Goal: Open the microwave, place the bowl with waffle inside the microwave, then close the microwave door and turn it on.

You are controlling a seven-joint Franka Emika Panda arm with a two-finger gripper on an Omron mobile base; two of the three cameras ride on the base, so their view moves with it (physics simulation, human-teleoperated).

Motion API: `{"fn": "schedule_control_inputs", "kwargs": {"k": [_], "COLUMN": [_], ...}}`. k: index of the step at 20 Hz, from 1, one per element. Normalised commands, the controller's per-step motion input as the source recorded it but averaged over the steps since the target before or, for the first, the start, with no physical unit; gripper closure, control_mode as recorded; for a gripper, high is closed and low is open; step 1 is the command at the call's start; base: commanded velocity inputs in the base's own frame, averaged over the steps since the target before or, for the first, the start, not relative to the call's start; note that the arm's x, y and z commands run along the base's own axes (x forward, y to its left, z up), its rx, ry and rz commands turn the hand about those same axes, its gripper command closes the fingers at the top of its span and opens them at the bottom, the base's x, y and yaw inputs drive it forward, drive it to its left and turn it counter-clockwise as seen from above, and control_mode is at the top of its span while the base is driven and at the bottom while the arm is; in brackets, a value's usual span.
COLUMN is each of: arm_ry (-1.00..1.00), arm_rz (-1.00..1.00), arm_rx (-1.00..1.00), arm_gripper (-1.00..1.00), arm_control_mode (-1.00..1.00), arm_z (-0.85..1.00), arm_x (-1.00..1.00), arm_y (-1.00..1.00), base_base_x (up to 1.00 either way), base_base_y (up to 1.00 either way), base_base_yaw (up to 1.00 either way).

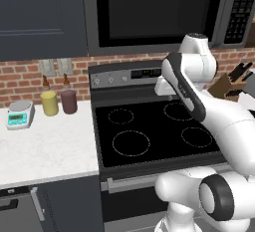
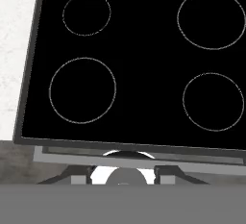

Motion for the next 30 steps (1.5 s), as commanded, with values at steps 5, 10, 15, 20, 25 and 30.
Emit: {"fn": "schedule_control_inputs", "kwargs": {"k": [5,10,15,20,25,30], "arm_ry": [0.00,0.00,-0.01,-0.01,0.00,0.00], "arm_rz": [0.00,-0.06,-0.36,-0.41,-0.35,-0.25], "arm_rx": [0.05,0.29,0.55,0.69,0.59,0.40], "arm_gripper": [-1.00,-1.00,-1.00,-1.00,-1.00,-1.00], "arm_control_mode": [-1.00,-1.00,-1.00,-1.00,-1.00,-1.00], "arm_z": [0.00,-0.01,0.00,0.00,0.00,0.09], "arm_x": [-0.07,-0.37,-0.36,-0.32,-0.14,-0.05], "arm_y": [-0.19,-0.68,-0.66,-0.53,-0.37,-0.06], "base_base_x": [0.00,0.00,0.00,0.00,0.00,0.00], "base_base_y": [0.00,0.00,0.00,0.00,0.00,0.00], "base_base_yaw": [0.00,0.00,0.00,0.00,0.00,0.00]}}
